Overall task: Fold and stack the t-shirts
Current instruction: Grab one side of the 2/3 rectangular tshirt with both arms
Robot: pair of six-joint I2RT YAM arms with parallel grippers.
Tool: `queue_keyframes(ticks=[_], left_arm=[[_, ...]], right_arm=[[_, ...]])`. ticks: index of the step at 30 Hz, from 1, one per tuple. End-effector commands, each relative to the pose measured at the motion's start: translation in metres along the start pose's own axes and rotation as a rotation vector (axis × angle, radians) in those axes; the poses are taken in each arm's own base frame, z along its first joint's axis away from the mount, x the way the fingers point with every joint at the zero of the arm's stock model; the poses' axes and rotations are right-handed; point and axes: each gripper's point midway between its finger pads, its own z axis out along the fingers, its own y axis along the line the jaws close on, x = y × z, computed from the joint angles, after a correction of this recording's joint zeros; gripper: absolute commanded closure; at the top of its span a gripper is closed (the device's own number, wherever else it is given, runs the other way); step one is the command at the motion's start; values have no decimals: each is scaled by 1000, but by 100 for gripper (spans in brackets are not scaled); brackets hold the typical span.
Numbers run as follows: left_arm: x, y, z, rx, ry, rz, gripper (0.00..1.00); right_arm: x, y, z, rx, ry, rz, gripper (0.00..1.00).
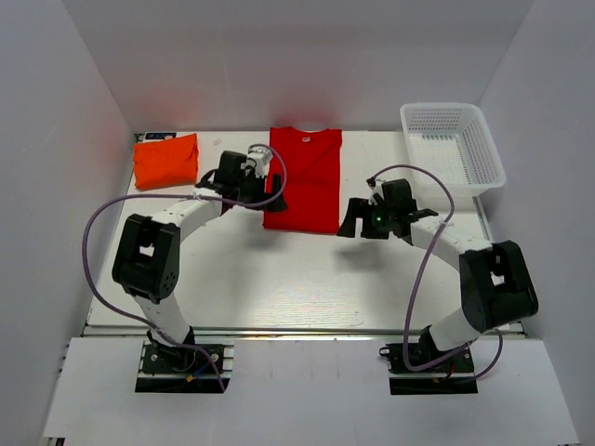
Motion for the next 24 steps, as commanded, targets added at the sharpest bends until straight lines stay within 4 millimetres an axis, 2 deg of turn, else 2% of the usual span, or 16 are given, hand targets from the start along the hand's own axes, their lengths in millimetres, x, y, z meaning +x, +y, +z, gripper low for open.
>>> queue_keyframes(ticks=[1,2,4,5,7,9,12,16,17,18,19,20,21,22,23,24], left_arm=[[29,23,-4,-113,22,-40,0],[29,23,-4,-113,22,-40,0],[49,30,2,-109,71,-65,0],[46,32,1,-101,61,-71,5],[56,37,8,-107,82,-68,10],[62,40,12,-110,99,-75,17],[66,33,20,-47,103,-77,33],[81,33,25,-27,134,-90,54],[86,35,28,-29,146,-96,58],[86,35,28,-29,147,-96,70],[93,36,29,-32,169,-106,73],[93,37,29,-31,169,-95,76],[93,37,29,-31,169,-95,88],[95,37,29,-31,169,-95,94],[94,35,28,-21,159,-91,100],[96,34,25,-21,160,-92,100]], right_arm=[[-30,12,18,-33,-44,-5,10],[-32,12,25,-36,-41,1,10],[-36,13,32,-41,-36,4,10],[-28,7,43,-32,-1,19,10],[-34,10,48,-44,0,23,10],[-26,10,57,-54,30,25,11],[-13,5,66,-51,70,53,13],[-18,3,77,-49,44,59,19],[-18,3,78,-49,43,59,25],[-16,2,80,-48,51,68,30],[-16,3,79,-54,52,71,36],[-15,2,79,-52,52,78,47],[-14,5,80,-60,51,73,59],[-11,5,79,-68,54,75,69],[-12,6,79,-71,52,76,87],[-11,5,78,-73,49,76,96]])
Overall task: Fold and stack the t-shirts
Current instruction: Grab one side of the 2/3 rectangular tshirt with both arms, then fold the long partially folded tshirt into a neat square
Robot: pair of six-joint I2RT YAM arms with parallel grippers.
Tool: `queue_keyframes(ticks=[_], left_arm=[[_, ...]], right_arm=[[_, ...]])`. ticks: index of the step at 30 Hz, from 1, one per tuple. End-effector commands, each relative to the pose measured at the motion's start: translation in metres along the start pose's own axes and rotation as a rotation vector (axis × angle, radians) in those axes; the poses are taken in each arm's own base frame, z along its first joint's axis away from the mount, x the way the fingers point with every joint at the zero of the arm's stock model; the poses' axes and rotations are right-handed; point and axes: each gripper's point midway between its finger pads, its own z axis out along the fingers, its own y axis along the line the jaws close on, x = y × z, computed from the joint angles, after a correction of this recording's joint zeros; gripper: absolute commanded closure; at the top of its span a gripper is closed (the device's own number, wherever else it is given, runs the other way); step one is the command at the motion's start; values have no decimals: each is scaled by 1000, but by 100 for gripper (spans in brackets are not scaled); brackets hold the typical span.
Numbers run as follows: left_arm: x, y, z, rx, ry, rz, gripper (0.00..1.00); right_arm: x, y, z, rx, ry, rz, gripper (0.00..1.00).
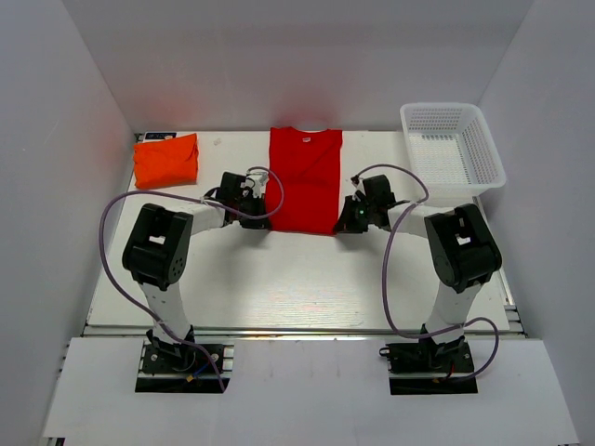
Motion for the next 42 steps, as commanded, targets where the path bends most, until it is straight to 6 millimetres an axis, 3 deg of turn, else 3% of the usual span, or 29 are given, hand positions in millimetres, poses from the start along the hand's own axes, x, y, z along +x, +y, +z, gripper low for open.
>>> queue_keyframes(ticks=[1,4,7,8,9,10,11,13,14,16,18,20,22,23,27,32,37,42], left_arm=[[15,0,-3,10,30,0,100],[12,-17,-14,35,20,26,100],[30,-33,-28,103,40,-14,100],[36,-38,-42,106,27,-25,100],[39,-41,-50,98,15,-71,100],[43,-50,-57,107,9,-86,100],[60,-55,-64,117,37,-113,100],[62,-81,-89,192,5,-109,100],[83,-84,-95,188,51,-136,100],[82,-97,-117,205,21,-135,100],[99,-111,-133,236,71,-136,100],[92,-134,-160,315,28,-110,100],[96,-145,-180,330,42,-114,100],[86,-157,-198,367,4,-86,100],[79,-170,-222,392,-27,-81,100],[75,-176,-223,421,3,-78,100],[58,-167,-218,338,-39,-83,100],[34,-154,-213,256,-103,-89,100]], right_arm=[[-2,9,0,-32,-15,-9,100],[-2,16,-9,-50,-20,-20,100],[-3,30,-36,-66,-62,-54,100],[1,36,-48,-61,-63,-58,100],[23,24,-52,-26,-16,-29,100],[23,30,-65,-31,-36,-41,100],[39,33,-78,-29,-16,-40,100],[70,29,-96,-18,24,-23,100],[66,47,-116,-72,-25,-58,100],[93,46,-128,-69,44,-38,100],[109,55,-150,-85,79,-43,100],[108,64,-165,-109,59,-77,100],[112,74,-185,-128,61,-94,100],[113,75,-190,-126,60,-95,100],[112,84,-213,-128,39,-120,100],[101,105,-226,-206,6,-167,100],[82,95,-215,-128,-19,-144,100],[46,105,-213,-124,-132,-140,100]])
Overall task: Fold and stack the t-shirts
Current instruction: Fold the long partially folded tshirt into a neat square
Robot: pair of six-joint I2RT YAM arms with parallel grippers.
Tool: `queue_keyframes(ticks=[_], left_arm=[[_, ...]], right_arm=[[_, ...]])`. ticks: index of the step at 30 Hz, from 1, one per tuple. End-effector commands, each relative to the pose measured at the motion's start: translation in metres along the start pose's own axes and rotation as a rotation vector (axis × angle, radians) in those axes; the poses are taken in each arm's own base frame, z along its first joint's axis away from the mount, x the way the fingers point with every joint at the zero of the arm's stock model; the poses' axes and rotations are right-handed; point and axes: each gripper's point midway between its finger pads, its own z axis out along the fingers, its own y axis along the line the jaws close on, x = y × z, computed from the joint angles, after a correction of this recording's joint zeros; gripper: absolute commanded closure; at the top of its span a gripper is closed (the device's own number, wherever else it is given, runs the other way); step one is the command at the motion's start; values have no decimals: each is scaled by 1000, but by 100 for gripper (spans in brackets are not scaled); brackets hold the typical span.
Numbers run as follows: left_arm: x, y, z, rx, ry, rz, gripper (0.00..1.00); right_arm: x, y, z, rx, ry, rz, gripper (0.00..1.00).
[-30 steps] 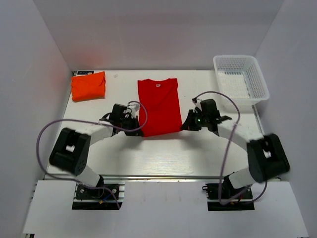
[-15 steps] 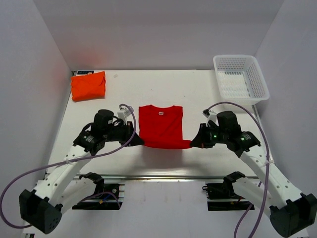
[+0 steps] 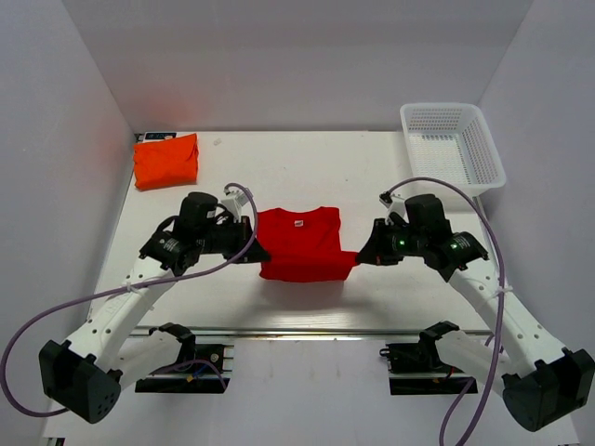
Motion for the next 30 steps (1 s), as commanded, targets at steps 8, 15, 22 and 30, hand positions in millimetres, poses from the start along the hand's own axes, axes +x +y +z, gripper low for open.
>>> queue_keyframes(ticks=[8,15,22,30], left_arm=[[-66,29,2,-225,-141,20,100],[-97,58,2,-411,-225,-21,100],[-115,79,17,-463,-223,-45,100],[-124,112,35,-503,-191,-99,100]], right_arm=[[-84,3,8,65,-176,-34,100],[-123,-9,19,131,-229,-37,100],[-138,-22,55,108,-158,-2,100],[-151,-42,84,108,-113,57,100]])
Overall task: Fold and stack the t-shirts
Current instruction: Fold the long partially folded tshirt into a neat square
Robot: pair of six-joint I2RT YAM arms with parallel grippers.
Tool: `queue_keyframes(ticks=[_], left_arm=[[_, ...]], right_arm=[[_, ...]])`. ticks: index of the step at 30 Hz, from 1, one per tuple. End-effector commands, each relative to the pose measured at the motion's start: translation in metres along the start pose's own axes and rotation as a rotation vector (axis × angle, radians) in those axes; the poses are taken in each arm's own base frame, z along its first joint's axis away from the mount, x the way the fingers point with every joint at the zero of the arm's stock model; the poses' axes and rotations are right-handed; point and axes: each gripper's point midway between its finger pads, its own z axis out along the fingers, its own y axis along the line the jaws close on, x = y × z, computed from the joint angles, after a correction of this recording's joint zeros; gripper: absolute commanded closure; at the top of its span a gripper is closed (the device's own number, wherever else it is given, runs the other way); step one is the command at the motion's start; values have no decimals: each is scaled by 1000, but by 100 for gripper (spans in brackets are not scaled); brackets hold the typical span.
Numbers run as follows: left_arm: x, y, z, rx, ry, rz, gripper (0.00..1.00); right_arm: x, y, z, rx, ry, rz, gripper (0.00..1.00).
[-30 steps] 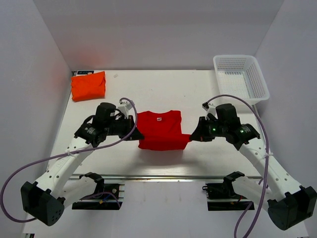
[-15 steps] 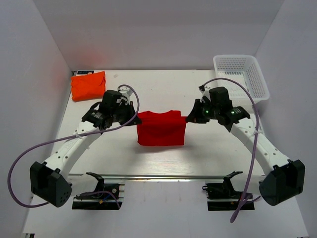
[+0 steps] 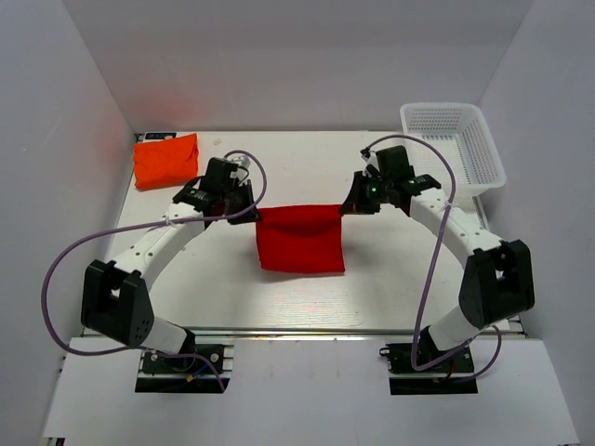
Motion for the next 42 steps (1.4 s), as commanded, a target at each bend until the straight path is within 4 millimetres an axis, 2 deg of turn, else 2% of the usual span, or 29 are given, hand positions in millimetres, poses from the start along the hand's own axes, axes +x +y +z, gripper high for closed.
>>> queue_keyframes(ticks=[1,5,8,9,10,12,13,14,15,16,17,18,19,20,21,22,24,26,27,28,29,30,31,32,34,36,37,39,42], left_arm=[[-29,6,4,-27,-66,-11,100],[-30,18,22,-35,-36,-40,100],[-45,22,29,-30,-55,-53,100],[-41,28,36,-35,-31,-57,100],[-47,26,38,-30,-41,-55,100],[-50,27,46,-9,-35,-38,100],[-54,30,54,1,-34,-46,96],[-56,25,58,32,-31,-29,89],[-58,29,62,37,-34,-24,74],[-64,32,67,35,-46,-28,48],[-73,30,71,48,-79,-19,36],[-89,29,70,55,-116,8,23],[-100,32,69,52,-134,15,9],[-97,35,77,38,-99,5,4],[-104,41,77,19,-96,15,0],[-118,35,71,25,-115,21,0],[-118,31,69,43,-105,44,0],[-123,12,56,135,-131,84,0],[-113,5,55,164,-117,93,0],[-111,-13,41,226,-129,117,0],[-110,-25,36,278,-146,141,0],[-88,-37,34,386,-91,133,0],[-80,-52,23,458,-93,150,0],[-67,-53,26,502,-89,149,0],[-48,-73,17,576,-66,162,0],[-28,-74,21,591,-50,161,0],[-9,-75,26,606,-11,153,0],[-4,-79,25,628,-17,169,0],[21,-69,42,619,47,154,0]], right_arm=[[-30,2,1,-10,-72,-6,100],[-40,-8,14,4,-78,19,100],[-46,-16,28,19,-63,47,100],[-42,-22,37,28,-43,64,100],[-50,-23,41,20,-49,68,100],[-49,-27,52,23,-32,89,100],[-57,-29,57,23,-44,91,100],[-55,-34,65,29,-31,116,100],[-61,-35,68,29,-44,119,100],[-60,-42,75,43,-39,140,100],[-68,-46,81,48,-62,147,100],[-79,-47,82,54,-92,151,95],[-80,-49,87,47,-84,159,85],[-88,-49,88,40,-92,157,67],[-96,-45,87,22,-101,147,21],[-99,-41,86,6,-103,134,10],[-108,-31,78,-5,-123,92,10],[-112,-27,65,10,-144,71,10],[-105,-28,64,18,-134,73,10],[-114,-16,46,0,-182,47,10],[-98,-25,49,24,-158,61,10],[-101,-12,28,-1,-203,36,10],[-98,-11,26,-11,-203,30,10],[-80,-14,31,-21,-174,35,10],[-75,-4,24,-63,-187,20,10],[-69,4,24,-107,-182,-2,10],[-62,4,28,-113,-165,-1,10],[-52,10,36,-157,-133,-9,10],[-31,11,55,-209,-64,0,10]])
